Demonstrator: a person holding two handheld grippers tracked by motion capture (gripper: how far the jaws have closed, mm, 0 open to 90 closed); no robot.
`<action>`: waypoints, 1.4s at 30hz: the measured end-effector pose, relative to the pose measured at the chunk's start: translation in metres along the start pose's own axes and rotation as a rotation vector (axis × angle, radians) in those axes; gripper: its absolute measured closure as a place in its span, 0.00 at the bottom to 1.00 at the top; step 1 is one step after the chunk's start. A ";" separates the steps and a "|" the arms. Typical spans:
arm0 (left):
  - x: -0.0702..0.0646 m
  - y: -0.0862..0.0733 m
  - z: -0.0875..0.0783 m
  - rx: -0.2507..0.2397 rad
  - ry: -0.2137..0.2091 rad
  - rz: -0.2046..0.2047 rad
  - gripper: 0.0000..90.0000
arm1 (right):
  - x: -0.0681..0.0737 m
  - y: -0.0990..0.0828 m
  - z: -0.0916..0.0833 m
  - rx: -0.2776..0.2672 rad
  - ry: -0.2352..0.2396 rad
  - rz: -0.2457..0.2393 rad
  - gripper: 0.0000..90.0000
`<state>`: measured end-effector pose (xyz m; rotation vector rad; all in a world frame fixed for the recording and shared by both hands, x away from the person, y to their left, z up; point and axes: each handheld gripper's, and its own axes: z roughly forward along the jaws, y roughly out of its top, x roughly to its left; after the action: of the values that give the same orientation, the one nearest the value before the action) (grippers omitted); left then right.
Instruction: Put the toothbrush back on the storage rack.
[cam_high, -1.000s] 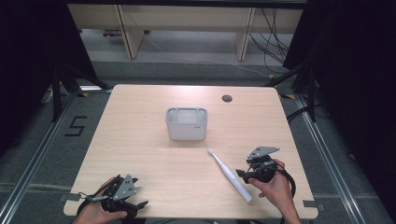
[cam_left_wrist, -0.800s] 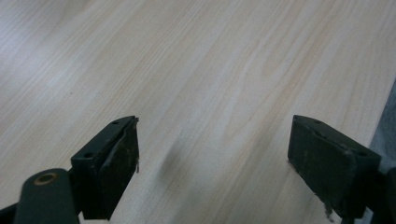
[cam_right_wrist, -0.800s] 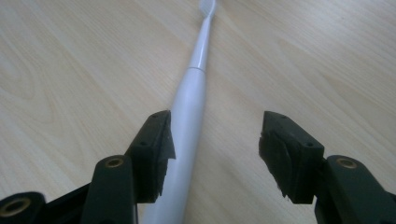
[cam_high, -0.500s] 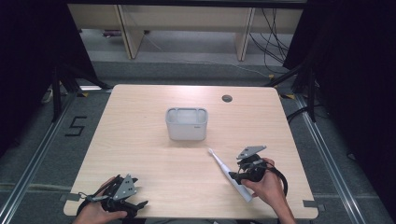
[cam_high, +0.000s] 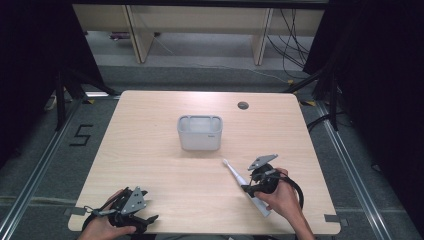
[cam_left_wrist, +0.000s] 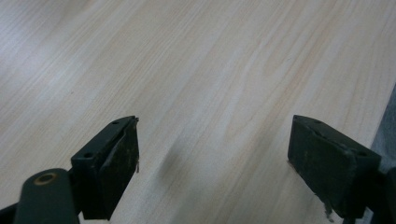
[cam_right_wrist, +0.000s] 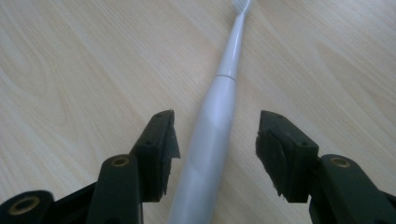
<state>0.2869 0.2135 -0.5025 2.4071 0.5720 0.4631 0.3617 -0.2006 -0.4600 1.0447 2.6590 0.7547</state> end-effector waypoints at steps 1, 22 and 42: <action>-0.001 0.000 0.001 -0.004 -0.006 -0.012 0.18 | -0.001 0.000 0.001 -0.001 -0.003 -0.025 0.53; -0.001 0.000 0.002 -0.006 -0.004 -0.005 0.18 | 0.001 0.010 0.014 0.129 0.000 -0.034 0.58; 0.000 0.000 0.002 -0.003 -0.007 0.003 0.18 | -0.002 0.019 0.024 0.210 0.023 -0.076 0.62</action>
<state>0.2875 0.2125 -0.5038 2.4058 0.5646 0.4567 0.3829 -0.1811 -0.4705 0.9795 2.8276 0.4829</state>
